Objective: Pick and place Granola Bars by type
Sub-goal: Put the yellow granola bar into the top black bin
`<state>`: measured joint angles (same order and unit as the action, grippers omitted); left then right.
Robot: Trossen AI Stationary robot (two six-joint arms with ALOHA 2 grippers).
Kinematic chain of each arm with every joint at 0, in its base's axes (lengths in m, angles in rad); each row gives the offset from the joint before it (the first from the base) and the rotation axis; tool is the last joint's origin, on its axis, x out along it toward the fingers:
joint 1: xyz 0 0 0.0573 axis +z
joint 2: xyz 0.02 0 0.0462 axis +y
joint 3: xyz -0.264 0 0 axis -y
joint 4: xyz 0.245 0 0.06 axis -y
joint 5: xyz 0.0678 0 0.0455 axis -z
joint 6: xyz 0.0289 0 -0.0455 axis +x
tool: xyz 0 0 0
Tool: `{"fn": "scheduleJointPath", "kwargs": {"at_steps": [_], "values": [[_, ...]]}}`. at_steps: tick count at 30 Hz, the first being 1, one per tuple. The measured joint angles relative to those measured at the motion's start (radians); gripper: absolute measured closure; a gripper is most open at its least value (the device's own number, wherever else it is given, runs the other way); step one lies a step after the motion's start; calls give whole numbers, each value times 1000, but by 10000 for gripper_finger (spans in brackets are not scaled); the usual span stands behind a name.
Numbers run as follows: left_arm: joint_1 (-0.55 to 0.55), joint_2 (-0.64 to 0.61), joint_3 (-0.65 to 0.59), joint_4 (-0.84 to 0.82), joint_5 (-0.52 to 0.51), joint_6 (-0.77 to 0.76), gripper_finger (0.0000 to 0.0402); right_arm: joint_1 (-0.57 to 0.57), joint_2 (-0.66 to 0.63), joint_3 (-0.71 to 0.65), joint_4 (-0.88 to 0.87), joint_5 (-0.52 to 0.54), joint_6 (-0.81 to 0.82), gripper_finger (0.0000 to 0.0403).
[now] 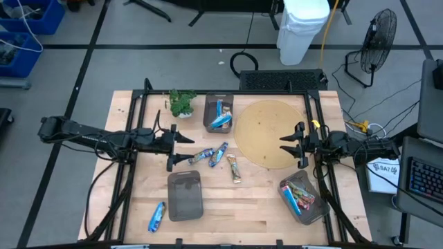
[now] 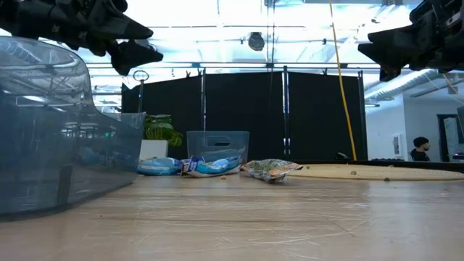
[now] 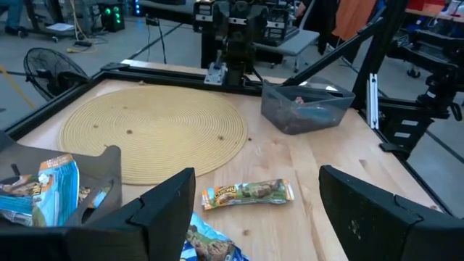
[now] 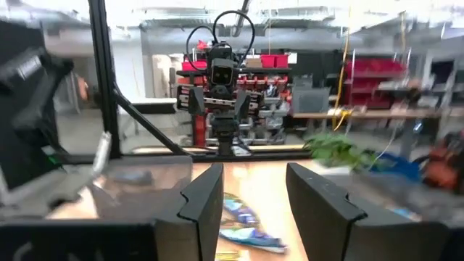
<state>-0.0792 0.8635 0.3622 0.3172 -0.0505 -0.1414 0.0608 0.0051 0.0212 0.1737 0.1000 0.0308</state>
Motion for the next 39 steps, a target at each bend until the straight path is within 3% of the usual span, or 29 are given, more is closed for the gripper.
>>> {"fn": "scheduleJointPath", "kwargs": {"at_steps": [5, 7, 11, 15, 21, 29, 39], "values": [[0, 0, 0, 1, -1, 19, 105, 0, 0, 0, -23, 5, 246, 261], [0, 0, 0, 0, -3, 28, 105, 0, 4, 0, -20, 70, 307, 261], [0, 0, 0, -2, -1, 32, 105, -1, 4, 0, -23, 218, 349, 261], [0, -1, 0, -29, -5, 63, 105, 0, 4, 0, -26, 236, 384, 261], [21, -1, 0, -138, -117, 59, 105, 0, 5, 0, -15, 238, 423, 261], [31, -37, 0, -139, -109, 86, 105, 0, 56, 21, 69, 157, 382, 261], [19, -185, 0, -195, -107, 132, 105, 4, 383, 214, 52, 53, 311, 261]]}}
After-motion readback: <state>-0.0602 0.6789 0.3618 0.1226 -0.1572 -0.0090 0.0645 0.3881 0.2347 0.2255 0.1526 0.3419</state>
